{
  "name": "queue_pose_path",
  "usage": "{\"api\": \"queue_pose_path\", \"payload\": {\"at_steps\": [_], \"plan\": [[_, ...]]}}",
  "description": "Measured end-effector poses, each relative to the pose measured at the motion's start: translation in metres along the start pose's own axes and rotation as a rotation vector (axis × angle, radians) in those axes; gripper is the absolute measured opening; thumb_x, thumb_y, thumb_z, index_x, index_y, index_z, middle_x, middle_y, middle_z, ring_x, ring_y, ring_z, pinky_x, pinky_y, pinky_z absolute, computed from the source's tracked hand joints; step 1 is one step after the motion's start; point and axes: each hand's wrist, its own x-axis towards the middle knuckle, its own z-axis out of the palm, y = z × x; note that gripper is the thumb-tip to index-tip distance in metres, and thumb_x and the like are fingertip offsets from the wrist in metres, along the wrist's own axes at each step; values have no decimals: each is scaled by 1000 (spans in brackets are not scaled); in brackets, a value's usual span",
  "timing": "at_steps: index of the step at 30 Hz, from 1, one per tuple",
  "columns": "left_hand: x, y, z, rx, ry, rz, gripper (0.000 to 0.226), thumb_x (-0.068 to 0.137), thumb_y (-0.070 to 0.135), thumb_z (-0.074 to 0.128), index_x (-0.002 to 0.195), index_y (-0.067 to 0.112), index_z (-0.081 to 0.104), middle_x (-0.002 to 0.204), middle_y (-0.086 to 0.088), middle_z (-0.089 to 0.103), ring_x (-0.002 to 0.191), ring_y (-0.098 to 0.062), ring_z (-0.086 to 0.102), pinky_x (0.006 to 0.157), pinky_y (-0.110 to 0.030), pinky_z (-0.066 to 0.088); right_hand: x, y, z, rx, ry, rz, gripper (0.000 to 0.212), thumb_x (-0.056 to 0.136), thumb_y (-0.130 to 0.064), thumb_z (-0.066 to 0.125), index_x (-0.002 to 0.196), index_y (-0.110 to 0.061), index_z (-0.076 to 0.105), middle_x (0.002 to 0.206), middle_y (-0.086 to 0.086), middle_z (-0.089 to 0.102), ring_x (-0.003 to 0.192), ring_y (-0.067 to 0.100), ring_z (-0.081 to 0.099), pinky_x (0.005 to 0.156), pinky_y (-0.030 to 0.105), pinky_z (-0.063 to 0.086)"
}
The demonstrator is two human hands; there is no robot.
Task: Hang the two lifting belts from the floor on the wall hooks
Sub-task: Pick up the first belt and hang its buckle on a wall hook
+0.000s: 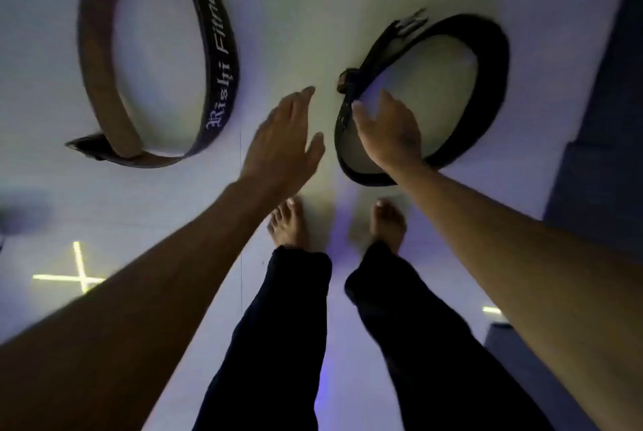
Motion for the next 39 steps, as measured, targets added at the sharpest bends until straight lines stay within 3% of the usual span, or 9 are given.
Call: {"api": "queue_pose_path", "payload": {"at_steps": [10, 16, 19, 23, 26, 29, 33, 36, 39], "plan": [[35, -25, 23, -142, -71, -174, 73, 98, 18, 53, 159, 11, 12, 156, -17, 39, 136, -34, 49, 110, -48, 43, 53, 1, 53, 230, 62, 320, 27, 85, -26, 61, 105, -9, 67, 108, 11, 71, 101, 30, 67, 84, 34, 54], [29, 8, -28, -430, -99, -468, 63, 102, 29, 50, 157, 13, 23, 156, -13, 43, 140, -28, 47, 114, -42, 39, 15, 3, -15, 270, -30, 328, 11, 83, -19, 65, 80, -10, 70, 70, 1, 66, 62, 18, 64, 47, 19, 42], [23, 35, -62, -499, -137, -529, 55, 104, 36, 43, 154, 12, 36, 156, -11, 45, 141, -25, 45, 115, -37, 35, -21, -1, -60, 299, -130, 271, 7, 80, -18, 69, 79, -11, 68, 77, 5, 73, 73, 23, 71, 65, 35, 60], [11, 67, -109, -513, -137, -519, 61, 104, 47, 41, 146, 3, 47, 153, -17, 49, 142, -30, 46, 118, -43, 34, -79, -16, -132, 366, -223, 132, 18, 84, -10, 71, 101, -15, 65, 94, 4, 74, 83, 18, 70, 73, 29, 54], [-8, 102, -158, -736, -127, -560, 59, 99, 58, 44, 116, 6, 66, 127, -13, 67, 117, -25, 62, 110, -48, 44, -114, -37, -196, 370, -257, 4, 18, 84, -6, 68, 99, -15, 63, 91, 4, 76, 81, 19, 73, 75, 36, 60], [-28, 149, -215, -1072, -128, -554, 47, 100, 53, 47, 115, 14, 67, 120, -7, 71, 111, -21, 66, 102, -38, 51, -137, -66, -263, 382, -257, -116, 27, 85, 0, 67, 109, -11, 64, 99, 8, 75, 87, 18, 72, 80, 36, 59], [-63, 212, -305, -1259, -20, -376, 41, 103, 43, 50, 125, 12, 64, 116, -7, 70, 107, -22, 65, 91, -33, 54, -168, -106, -356, 361, -202, -226, 33, 85, 0, 68, 117, -6, 63, 107, 9, 74, 95, 17, 70, 87, 36, 58], [-86, 251, -377, -1212, 4, -263, 43, 104, 37, 48, 131, 7, 62, 129, -13, 68, 109, -22, 66, 90, -29, 56, -194, -132, -418, 370, -152, -303, 32, 85, -2, 69, 115, -10, 64, 106, 6, 75, 98, 16, 71, 91, 45, 57], [-120, 290, -453, -1114, 45, -134, 41, 104, 40, 49, 122, 8, 67, 116, -7, 73, 98, -16, 70, 81, -24, 57, -227, -166, -482, 423, -94, -388, 30, 85, 1, 68, 112, -11, 65, 102, 3, 75, 97, 13, 71, 92, 45, 57]]}}
